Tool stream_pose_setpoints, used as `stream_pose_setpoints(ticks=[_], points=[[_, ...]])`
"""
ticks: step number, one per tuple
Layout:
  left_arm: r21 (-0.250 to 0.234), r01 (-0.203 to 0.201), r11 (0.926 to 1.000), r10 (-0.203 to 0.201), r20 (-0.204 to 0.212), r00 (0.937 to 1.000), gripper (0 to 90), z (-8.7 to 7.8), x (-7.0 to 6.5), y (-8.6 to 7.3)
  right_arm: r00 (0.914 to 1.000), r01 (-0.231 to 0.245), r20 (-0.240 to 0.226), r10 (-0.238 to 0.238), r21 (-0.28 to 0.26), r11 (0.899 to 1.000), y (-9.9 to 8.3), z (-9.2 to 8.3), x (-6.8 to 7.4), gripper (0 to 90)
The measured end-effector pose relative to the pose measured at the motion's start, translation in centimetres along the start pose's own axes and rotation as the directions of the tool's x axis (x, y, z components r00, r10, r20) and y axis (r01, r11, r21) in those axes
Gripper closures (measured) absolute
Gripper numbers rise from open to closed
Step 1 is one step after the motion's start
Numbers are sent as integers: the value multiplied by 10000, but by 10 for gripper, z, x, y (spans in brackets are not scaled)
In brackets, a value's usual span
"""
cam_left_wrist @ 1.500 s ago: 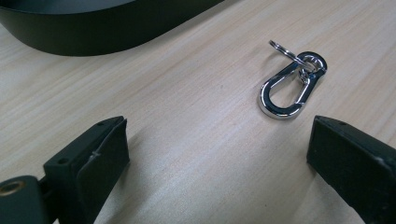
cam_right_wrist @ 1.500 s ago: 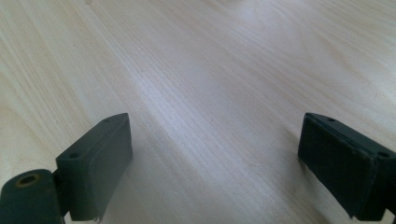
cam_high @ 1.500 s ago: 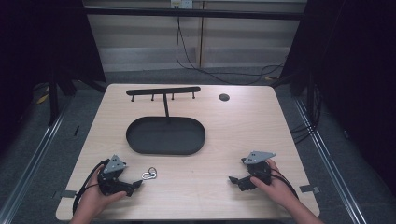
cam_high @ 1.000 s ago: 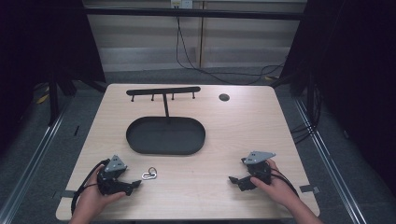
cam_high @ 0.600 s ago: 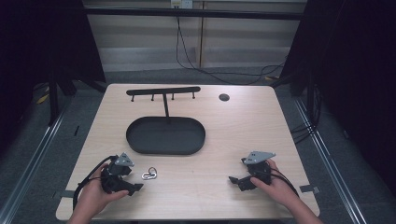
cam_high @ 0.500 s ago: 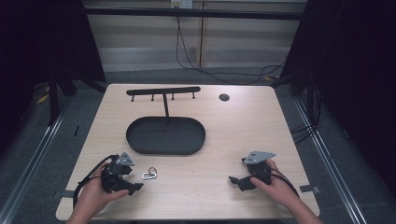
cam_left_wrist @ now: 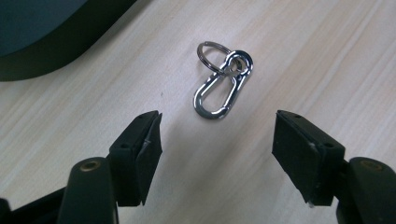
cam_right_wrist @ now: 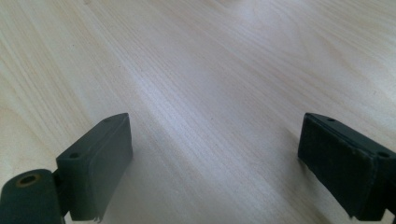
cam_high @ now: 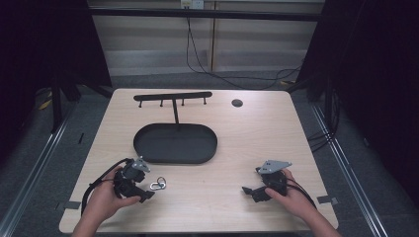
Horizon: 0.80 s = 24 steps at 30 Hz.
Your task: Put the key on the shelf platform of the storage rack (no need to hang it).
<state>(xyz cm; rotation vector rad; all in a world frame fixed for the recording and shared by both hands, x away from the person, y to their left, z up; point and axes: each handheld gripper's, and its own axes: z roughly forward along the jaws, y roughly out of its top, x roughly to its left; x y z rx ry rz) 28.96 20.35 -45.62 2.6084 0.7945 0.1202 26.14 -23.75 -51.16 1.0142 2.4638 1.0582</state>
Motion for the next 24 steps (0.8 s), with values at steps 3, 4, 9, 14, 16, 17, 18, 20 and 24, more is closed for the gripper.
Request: stream_pose_setpoints(ticks=[3, 4, 9, 14, 16, 17, 18, 20, 24], points=[[129, 65, 9999, -65, 20, 10000, 339, 3, 0, 3, 10000, -3, -1, 3, 1, 10000, 0, 0, 0, 96], [191, 85, 9998, -86, 43, 10000, 348, 4, 0, 4, 10000, -2, 1, 2, 2, 10000, 0, 0, 0, 96], [401, 57, 9992, -62, 136, 9999, 371, 9, 1, 10, 10000, 9, -3, -9, -4, 10000, 0, 0, 0, 95], [629, -134, 9979, 118, 265, 9996, 408, 15, 1, 13, 10000, 0, 1, 0, 1, 10000, 0, 0, 0, 95], [742, -165, 9971, 145, 273, 9995, 409, 15, 0, 15, 10000, -1, 2, 1, 1, 10000, 0, 0, 0, 96], [776, -244, 9967, 222, 286, 9993, 420, 16, 0, 17, 10000, 1, 0, -1, 0, 10000, 0, 0, 0, 95], [805, -330, 9962, 310, 251, 9992, 432, 16, -1, 19, 10000, 0, -1, 0, 2, 10000, 0, 0, 0, 95], [804, -434, 9958, 406, 355, 9985, 446, 17, -2, 22, 10000, 1, 0, -1, 1, 10000, 0, 0, 0, 96], [981, -513, 9939, 469, 469, 9978, 470, 22, -2, 27, 10000, 3, 1, -3, 0, 10000, 0, 0, 0, 96]])
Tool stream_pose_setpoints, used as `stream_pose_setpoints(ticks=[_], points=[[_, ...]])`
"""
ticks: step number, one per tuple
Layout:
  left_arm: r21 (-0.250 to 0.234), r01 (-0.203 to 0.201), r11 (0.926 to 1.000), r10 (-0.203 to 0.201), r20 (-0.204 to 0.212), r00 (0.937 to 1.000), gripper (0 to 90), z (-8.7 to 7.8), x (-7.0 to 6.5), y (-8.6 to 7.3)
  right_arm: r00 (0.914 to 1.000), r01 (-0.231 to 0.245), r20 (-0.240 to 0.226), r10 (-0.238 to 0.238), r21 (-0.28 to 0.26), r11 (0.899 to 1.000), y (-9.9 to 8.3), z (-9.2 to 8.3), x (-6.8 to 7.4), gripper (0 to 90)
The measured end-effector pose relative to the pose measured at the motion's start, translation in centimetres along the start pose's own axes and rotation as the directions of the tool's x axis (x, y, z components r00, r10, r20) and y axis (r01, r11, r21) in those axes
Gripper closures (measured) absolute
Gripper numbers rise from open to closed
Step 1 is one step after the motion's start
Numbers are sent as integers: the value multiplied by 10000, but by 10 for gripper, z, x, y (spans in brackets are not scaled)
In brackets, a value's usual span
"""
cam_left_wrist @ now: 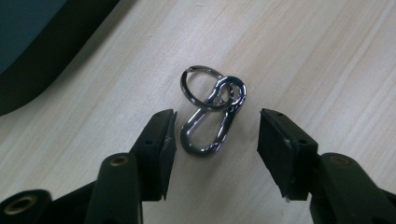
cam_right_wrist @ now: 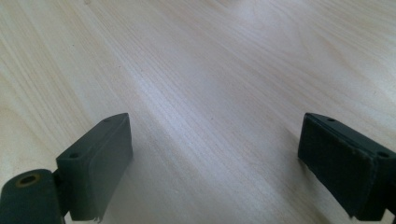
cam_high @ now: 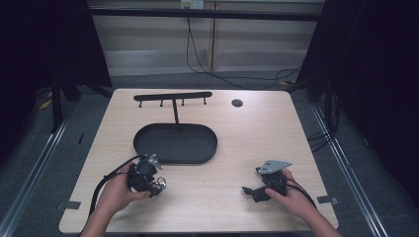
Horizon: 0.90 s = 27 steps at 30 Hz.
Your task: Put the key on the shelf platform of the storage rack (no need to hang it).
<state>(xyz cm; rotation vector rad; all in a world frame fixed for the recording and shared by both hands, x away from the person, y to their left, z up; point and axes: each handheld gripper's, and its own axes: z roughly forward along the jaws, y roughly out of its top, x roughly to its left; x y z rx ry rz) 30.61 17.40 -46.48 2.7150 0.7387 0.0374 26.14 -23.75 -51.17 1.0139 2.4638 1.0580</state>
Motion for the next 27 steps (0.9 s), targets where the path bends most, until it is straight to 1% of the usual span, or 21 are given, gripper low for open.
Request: stream_pose_setpoints(ticks=[2, 4, 6, 8, 10, 11, 12, 13, 14, 15, 18, 19, 23, 24, 25, 27], points=[[84, 64, 9999, -64, 31, 10000, 487, 3, 0, 1, 10000, 0, 2, 0, 0, 10000, 0, 0, 0, 96], [237, 39, 9997, -39, -11, 10000, 506, 5, 0, 2, 10000, -4, -2, 4, -1, 10000, 0, 0, 0, 96], [270, -14, 9996, 16, -60, 10000, 519, 5, 0, 3, 10000, 0, -2, 0, -2, 10000, 0, 0, 0, 96], [355, -109, 9993, 113, -108, 9999, 556, 5, -1, 4, 10000, -4, 1, 4, 1, 10000, 0, 0, 0, 95], [592, -149, 9981, 151, -36, 9999, 583, 4, -3, 6, 10000, -7, 1, 7, 2, 10000, 0, 0, 0, 95], [663, -265, 9975, 268, -39, 9996, 637, 5, -4, 8, 10000, 0, -2, 0, 1, 10000, 0, 0, 0, 96], [875, -187, 9960, 195, -75, 9998, 672, 5, -8, 12, 10000, -1, -1, 1, 1, 10000, 0, 0, 0, 95], [875, -187, 9960, 195, -75, 9998, 674, 5, -8, 12, 10000, -1, -1, 1, 1, 10000, 0, 0, 0, 95], [1031, -237, 9944, 243, -41, 9997, 674, 5, -9, 14, 10000, -12, -1, 12, 3, 10000, 0, 0, 0, 96], [1060, -210, 9941, 217, -56, 9997, 675, 6, -10, 15, 10000, 0, 0, 0, 1, 10000, 0, 0, 0, 96], [1166, 179, 9930, -166, -122, 9998, 676, 6, -10, 16, 10000, -1, 1, 1, 1, 10000, 0, 0, 0, 96], [1098, 362, 9933, -352, -109, 9993, 676, 6, -11, 16, 10000, 1, 0, -1, 1, 10000, 0, 0, 0, 95], [946, 714, 9929, -716, -11, 9974, 677, 4, -8, 14, 10000, -3, -2, 3, 1, 10000, 0, 0, 0, 95], [807, 841, 9932, -841, -43, 9965, 676, 0, -7, 14, 10000, -2, -1, 2, -1, 10000, 0, 0, 0, 96], [674, 914, 9935, -915, -8, 9958, 677, -1, -6, 14, 10000, -2, -1, 2, 0, 10000, 0, 0, 0, 95], [686, 958, 9930, -968, 111, 9952, 676, -7, -4, 15, 10000, -2, -2, 2, -1, 10000, 0, 0, 0, 95]])
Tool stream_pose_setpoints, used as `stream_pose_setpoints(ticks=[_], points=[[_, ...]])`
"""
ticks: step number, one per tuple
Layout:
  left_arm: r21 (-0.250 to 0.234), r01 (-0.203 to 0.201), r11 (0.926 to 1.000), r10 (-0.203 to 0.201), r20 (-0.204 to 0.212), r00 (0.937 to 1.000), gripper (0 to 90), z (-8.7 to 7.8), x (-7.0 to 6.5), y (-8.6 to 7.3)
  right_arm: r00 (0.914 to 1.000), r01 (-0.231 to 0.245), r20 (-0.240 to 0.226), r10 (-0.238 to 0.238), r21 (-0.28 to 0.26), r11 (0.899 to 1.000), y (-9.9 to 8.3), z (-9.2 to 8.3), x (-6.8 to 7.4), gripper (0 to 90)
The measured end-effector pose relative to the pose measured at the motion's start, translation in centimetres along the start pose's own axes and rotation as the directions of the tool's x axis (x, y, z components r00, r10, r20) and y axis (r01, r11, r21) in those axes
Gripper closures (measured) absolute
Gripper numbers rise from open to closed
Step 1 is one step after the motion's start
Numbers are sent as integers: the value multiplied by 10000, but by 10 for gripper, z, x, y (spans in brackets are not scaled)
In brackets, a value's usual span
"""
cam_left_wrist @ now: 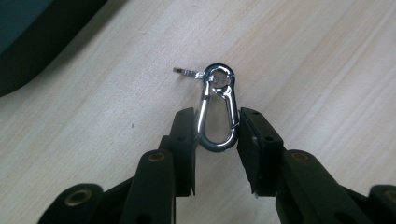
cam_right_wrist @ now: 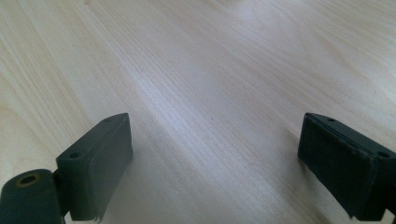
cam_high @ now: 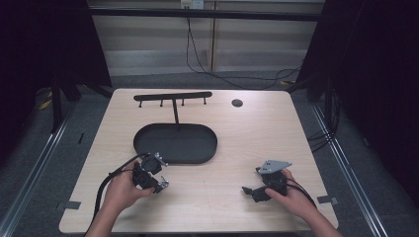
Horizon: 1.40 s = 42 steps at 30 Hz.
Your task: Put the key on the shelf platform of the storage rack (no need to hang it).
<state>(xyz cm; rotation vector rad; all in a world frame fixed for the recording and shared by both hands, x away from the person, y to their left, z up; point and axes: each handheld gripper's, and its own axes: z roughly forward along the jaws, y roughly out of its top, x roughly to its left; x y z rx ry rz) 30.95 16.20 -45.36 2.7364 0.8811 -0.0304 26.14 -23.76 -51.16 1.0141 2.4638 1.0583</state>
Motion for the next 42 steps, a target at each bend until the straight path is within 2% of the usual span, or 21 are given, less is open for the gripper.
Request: stream_pose_setpoints(ticks=[2, 7, 12, 20, 30, 36, 42], points=[[-110, 149, 9998, -147, 144, 9998, 677, -3, 1, 1, 10000, -2, -1, 2, 0, 10000, 0, 0, 0, 96], [-142, 351, 9993, -348, 176, 9992, 677, -12, 3, 4, 10000, 0, 0, 0, 1, 10000, 0, 0, 0, 96], [-123, 351, 9993, -349, 139, 9993, 676, -24, 4, 9, 10000, 1, 2, -1, 1, 10000, 0, 0, 0, 96], [-187, 562, 9982, -559, 162, 9983, 677, -42, 8, 17, 10000, 0, 0, 0, 1, 10000, 0, 0, 0, 95], [-322, 625, 9975, -621, 115, 9980, 677, -54, 12, 25, 10000, 0, 2, 0, 2, 10000, 0, 0, 0, 96], [-446, 826, 9956, -813, 285, 9963, 676, -59, 16, 28, 10000, 0, 1, 0, 2, 10000, 0, 0, 0, 96], [-353, 971, 9947, -960, 325, 9949, 677, -62, 19, 31, 10000, -1, 2, 1, 1, 10000, 0, 0, 0, 95]])
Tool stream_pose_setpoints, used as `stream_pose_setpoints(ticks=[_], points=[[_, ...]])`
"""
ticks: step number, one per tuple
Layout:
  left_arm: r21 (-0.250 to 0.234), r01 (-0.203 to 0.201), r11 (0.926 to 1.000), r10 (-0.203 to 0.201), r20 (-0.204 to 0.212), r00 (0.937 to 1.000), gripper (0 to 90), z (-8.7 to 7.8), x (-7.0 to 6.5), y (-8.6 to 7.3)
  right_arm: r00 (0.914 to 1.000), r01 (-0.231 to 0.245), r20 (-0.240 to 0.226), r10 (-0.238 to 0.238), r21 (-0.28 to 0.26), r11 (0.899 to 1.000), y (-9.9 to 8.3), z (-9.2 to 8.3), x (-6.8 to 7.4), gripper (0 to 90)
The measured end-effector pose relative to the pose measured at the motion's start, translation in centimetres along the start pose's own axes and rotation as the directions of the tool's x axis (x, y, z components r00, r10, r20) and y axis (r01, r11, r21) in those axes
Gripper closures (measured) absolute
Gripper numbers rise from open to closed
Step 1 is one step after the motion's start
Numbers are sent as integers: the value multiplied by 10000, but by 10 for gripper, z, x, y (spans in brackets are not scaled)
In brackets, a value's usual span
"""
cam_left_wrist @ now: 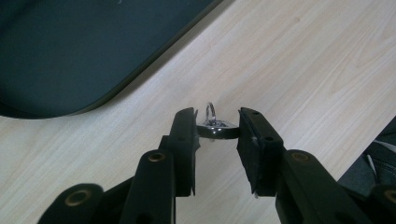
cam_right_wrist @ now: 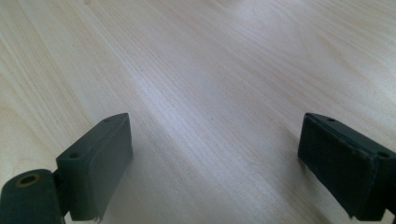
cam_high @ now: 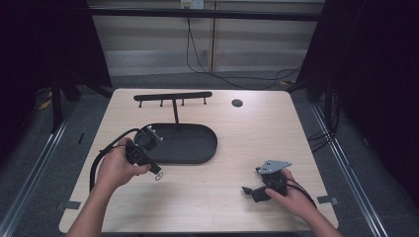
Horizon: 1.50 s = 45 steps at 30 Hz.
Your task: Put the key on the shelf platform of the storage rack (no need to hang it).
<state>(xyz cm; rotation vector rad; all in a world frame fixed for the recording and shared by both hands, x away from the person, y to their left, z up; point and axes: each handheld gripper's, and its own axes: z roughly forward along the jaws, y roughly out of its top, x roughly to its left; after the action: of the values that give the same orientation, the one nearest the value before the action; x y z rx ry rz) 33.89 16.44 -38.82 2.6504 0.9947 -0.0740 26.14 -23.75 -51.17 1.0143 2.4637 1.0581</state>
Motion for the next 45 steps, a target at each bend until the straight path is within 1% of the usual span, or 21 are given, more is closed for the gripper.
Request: stream_pose_setpoints(ticks=[1, 2, 3, 7, 11, 12, 17, 24, 27, 32, 41, 42, 45], points=[[-16, 14, 10000, -14, 13, 10000, 677, 0, 0, 1, 10000, 0, 1, 0, 1, 10000, 0, 0, 0, 96], [-56, 117, 9999, -117, 7, 9999, 677, -1, 0, 1, 10000, 5, 0, -5, -1, 10000, 0, 0, 0, 95], [-72, 75, 9999, -75, -19, 10000, 677, -2, 1, 2, 10000, 0, 0, 0, 1, 10000, 0, 0, 0, 96], [-155, 152, 9998, -152, -27, 9999, 677, -7, 2, 4, 10000, 2, 0, -2, 1, 10000, 0, 0, 0, 95], [-300, 311, 9991, -312, -56, 9995, 677, -11, 3, 5, 10000, 1, -1, -1, -1, 10000, 0, 0, 0, 95], [-258, 260, 9993, -262, -74, 9996, 677, -12, 4, 6, 10000, 0, 0, 0, 0, 10000, 0, 0, 0, 96], [-326, 451, 9985, -455, -92, 9989, 677, -16, 6, 9, 10000, -2, -3, 2, -1, 10000, 0, 0, 0, 95], [-319, 456, 9985, -459, -88, 9989, 676, -22, 6, 19, 10000, -1, -3, 1, -3, 10000, 0, 0, 0, 95], [-460, 462, 9979, -466, -88, 9989, 676, -25, 6, 23, 10000, 0, -2, 0, 0, 10000, 0, 0, 0, 95], [-464, 413, 9981, -416, -44, 9991, 677, -31, 6, 29, 10000, 4, -2, -4, -1, 10000, 0, 0, 0, 95], [-579, 565, 9967, -570, -80, 9983, 677, -38, 9, 36, 10000, -25, 2, 25, -13, 10000, 0, 0, 0, 95], [-518, 529, 9973, -534, -67, 9986, 677, -39, 9, 37, 10000, -27, 2, 27, -14, 10000, 0, 0, 0, 96], [-635, 571, 9964, -582, -153, 9982, 677, -41, 10, 40, 10000, -5, 5, 5, -30, 10000, 0, 0, 0, 96]])
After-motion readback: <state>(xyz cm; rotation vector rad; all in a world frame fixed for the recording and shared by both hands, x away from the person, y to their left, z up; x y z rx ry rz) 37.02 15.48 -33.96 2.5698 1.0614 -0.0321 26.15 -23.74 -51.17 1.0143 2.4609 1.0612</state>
